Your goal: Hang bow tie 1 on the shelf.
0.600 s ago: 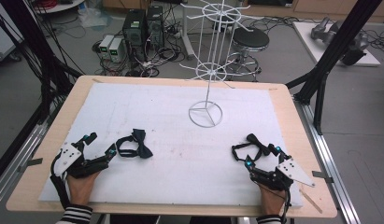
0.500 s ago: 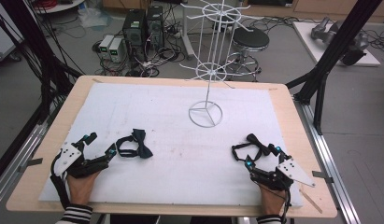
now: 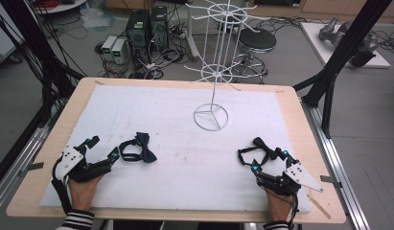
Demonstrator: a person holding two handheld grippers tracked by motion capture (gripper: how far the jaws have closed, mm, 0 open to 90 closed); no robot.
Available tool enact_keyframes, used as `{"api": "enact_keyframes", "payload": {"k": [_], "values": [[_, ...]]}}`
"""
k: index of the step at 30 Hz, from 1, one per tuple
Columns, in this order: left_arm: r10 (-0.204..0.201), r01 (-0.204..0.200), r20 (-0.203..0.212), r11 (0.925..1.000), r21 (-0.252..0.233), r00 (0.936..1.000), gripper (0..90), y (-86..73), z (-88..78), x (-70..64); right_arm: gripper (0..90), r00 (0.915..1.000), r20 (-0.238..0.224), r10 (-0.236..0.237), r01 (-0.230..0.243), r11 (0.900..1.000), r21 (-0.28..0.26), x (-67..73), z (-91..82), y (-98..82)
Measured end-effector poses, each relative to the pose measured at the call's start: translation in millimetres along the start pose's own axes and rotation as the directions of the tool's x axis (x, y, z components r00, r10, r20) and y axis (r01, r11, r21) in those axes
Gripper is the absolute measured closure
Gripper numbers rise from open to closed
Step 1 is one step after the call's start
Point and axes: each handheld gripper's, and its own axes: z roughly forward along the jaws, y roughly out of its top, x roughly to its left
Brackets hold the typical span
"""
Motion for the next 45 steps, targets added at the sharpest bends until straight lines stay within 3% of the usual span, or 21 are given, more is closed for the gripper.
{"api": "enact_keyframes", "payload": {"k": [4, 14, 22, 29, 33, 34, 38, 45], "values": [[-0.009, 0.009, -0.001, 0.9999, 0.006, 1.0000, 13.4, 0.4, 0.8, 0.9, 7.3, 1.0000, 0.000, -0.010, 0.010, 1.000, 0.003, 0.0, 0.4, 0.1], [0.014, -0.013, -0.010, 0.9986, 0.050, 0.9998, 13.4, 5.6, 4.2, -3.2, 7.3, 1.0000, 0.000, -0.004, 0.004, 1.000, 0.001, 0.1, 0.2, 0.0], [0.043, -0.043, 0.003, 0.9915, 0.123, 0.9991, 13.7, 20.2, 7.3, -11.1, 7.3, 0.9999, -0.001, -0.015, 0.015, 1.000, 0.003, -0.4, 0.6, 0.2], [0.054, -0.055, 0.010, 0.9859, 0.158, 0.9985, 13.7, 37.9, 11.1, -16.0, 7.3, 0.9998, -0.002, -0.019, 0.019, 1.000, 0.003, -0.6, 1.0, 0.3], [0.062, -0.067, 0.033, 0.9775, 0.200, 0.9975, 13.9, 51.3, 14.6, -21.9, 7.3, 1.0000, -0.003, -0.008, 0.008, 1.000, 0.001, -0.5, 0.5, 0.1], [0.071, -0.080, 0.048, 0.9691, 0.233, 0.9963, 14.0, 57.2, 17.1, -24.9, 7.3, 1.0000, -0.002, -0.003, 0.003, 1.000, 0.001, -0.2, 0.4, 0.1], [0.080, -0.096, 0.073, 0.9632, 0.251, 0.9941, 14.4, 64.7, 20.5, -30.2, 7.3, 1.0000, -0.004, -0.003, 0.003, 1.000, 0.002, -0.2, 0.3, 0.0], [0.091, -0.118, 0.102, 0.9425, 0.313, 0.9907, 14.6, 79.7, 28.7, -38.5, 7.3, 1.0000, -0.004, -0.001, 0.001, 1.000, 0.001, -0.2, 0.1, 0.0]]}}
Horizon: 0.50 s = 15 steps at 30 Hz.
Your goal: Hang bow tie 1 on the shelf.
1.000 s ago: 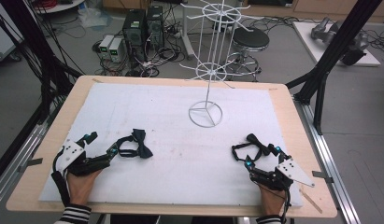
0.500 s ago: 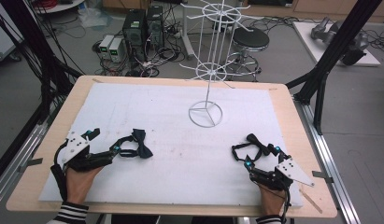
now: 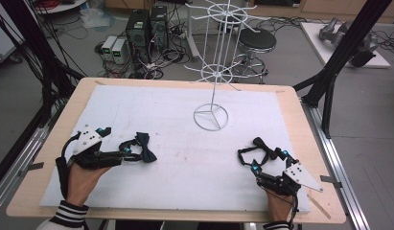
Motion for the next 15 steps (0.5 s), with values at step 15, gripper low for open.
{"api": "enact_keyframes", "payload": {"k": [15], "values": [[-0.002, -0.006, 0.062, 0.9914, 0.131, 0.9981, 15.0, 3.0, 20.2, -16.2, 7.3, 1.0000, 0.001, -0.001, 0.001, 1.000, -0.002, -0.9, 0.0, 0.0]]}}
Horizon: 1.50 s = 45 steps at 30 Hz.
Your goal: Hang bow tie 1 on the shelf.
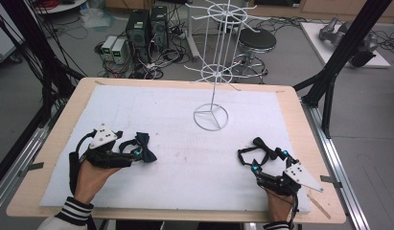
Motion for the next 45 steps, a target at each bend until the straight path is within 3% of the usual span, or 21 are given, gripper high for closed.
{"api": "enact_keyframes", "payload": {"k": [3, 8, 19, 23, 28, 33, 36, 45], "values": [[0.003, -0.004, 0.018, 0.9984, 0.056, 0.9998, 15.2, 0.4, 8.0, -2.6, 7.3, 1.0000, -0.002, 0.004, -0.004, 1.000, 0.001, 0.0, 0.0, 0.0], [-0.015, 0.009, 0.055, 0.9953, 0.096, 0.9984, 15.3, -1.4, 17.9, -4.3, 7.3, 1.0000, -0.001, 0.001, -0.001, 1.000, -0.001, 0.0, -0.1, 0.0], [-0.048, 0.041, 0.033, 0.9821, 0.184, 0.9983, 19.4, -3.3, 32.7, -6.6, 7.3, 1.0000, -0.001, 0.002, -0.002, 1.000, -0.002, 0.1, -0.4, -0.1], [-0.072, 0.071, -0.004, 0.9705, 0.231, 0.9974, 20.6, -5.2, 39.0, -5.1, 7.4, 1.0000, -0.001, 0.002, -0.002, 1.000, -0.003, -0.1, -0.3, -0.1], [-0.079, 0.083, -0.026, 0.9628, 0.257, 0.9965, 21.8, -7.6, 43.8, -3.6, 7.3, 1.0000, -0.002, 0.003, -0.003, 1.000, -0.005, -0.2, -0.2, -0.1], [-0.094, 0.098, -0.027, 0.9533, 0.286, 0.9952, 24.5, -9.1, 48.6, -3.3, 7.3, 1.0000, -0.001, 0.002, -0.002, 1.000, -0.005, -0.2, -0.2, -0.1], [-0.100, 0.106, -0.038, 0.9413, 0.320, 0.9943, 26.2, -11.3, 52.8, -2.3, 7.4, 1.0000, -0.001, 0.002, -0.002, 1.000, -0.005, -0.2, -0.2, -0.1], [-0.129, 0.131, -0.030, 0.9254, 0.356, 0.9912, 32.7, -13.0, 57.0, -1.0, 7.3, 1.0000, -0.002, 0.002, -0.002, 1.000, -0.004, -0.2, -0.2, -0.1]]}}
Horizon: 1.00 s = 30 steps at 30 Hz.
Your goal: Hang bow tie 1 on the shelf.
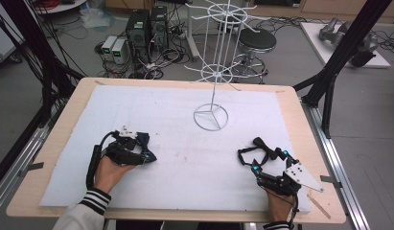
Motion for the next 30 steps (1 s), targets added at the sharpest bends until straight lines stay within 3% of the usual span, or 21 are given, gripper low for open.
{"api": "enact_keyframes", "payload": {"k": [5, 15, 19, 24, 30], "values": [[0.002, -0.002, 0.007, 1.0000, 0.008, 1.0000, 34.4, 1.0, 3.2, -0.5, 7.4, 1.0000, 0.000, 0.002, -0.002, 1.000, 0.000, 0.0, 0.0, 0.0], [-0.017, 0.016, 0.021, 0.9996, 0.022, 0.9997, 45.2, 1.1, 6.1, 0.5, 7.4, 1.0000, 0.000, 0.003, -0.003, 1.000, 0.000, -0.1, 0.1, 0.0], [-0.005, 0.004, 0.030, 0.9994, 0.033, 0.9995, 50.0, 1.2, 7.3, 0.2, 7.3, 1.0000, 0.000, 0.003, -0.003, 1.000, 0.000, -0.1, 0.1, 0.0], [0.015, -0.017, 0.041, 0.9990, 0.042, 0.9990, 61.9, 1.0, 9.8, -0.2, 7.3, 1.0000, -0.001, 0.005, -0.005, 1.000, 0.000, -0.1, 0.1, 0.0], [0.002, -0.005, 0.056, 0.9992, 0.039, 0.9984, 75.1, 0.9, 9.2, 2.4, 7.3, 1.0000, 0.001, 0.004, -0.004, 1.000, 0.000, 0.0, 0.1, 0.0]]}}
